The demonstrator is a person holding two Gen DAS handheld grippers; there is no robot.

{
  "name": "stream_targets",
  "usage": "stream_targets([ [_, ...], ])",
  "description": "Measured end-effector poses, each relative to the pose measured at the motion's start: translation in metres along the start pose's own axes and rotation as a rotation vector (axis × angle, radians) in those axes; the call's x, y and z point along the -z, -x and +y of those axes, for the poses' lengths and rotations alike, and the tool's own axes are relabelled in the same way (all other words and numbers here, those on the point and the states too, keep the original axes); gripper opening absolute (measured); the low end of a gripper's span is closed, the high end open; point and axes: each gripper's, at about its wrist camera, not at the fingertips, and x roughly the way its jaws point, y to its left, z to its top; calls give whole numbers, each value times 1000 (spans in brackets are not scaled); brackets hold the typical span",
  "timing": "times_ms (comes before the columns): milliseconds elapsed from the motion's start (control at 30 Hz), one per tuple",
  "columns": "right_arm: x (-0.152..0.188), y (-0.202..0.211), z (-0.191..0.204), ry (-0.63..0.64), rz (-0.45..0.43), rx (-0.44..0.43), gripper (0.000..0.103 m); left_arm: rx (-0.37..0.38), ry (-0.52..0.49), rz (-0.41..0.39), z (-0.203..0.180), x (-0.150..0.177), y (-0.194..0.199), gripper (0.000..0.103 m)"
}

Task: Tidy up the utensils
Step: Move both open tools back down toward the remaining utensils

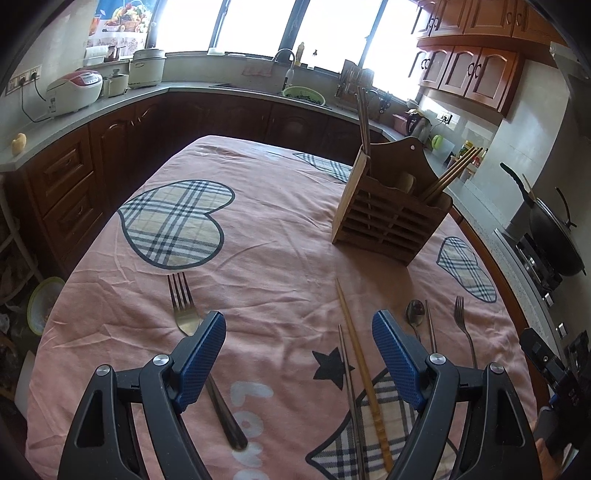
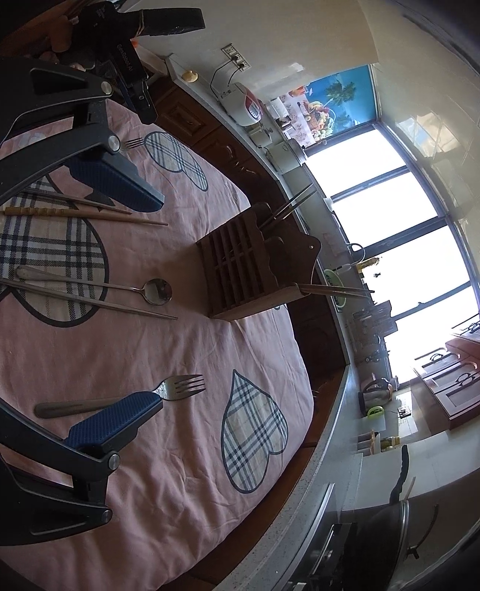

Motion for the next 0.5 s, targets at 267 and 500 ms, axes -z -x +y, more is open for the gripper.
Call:
stream_targets([
  [267, 0, -5, -4, -6, 14, 11, 99, -9, -10, 31, -3, -4, -13, 81],
  [500, -2, -15, -2, 16, 37, 34, 98, -26, -29, 75, -9, -8, -31, 81],
])
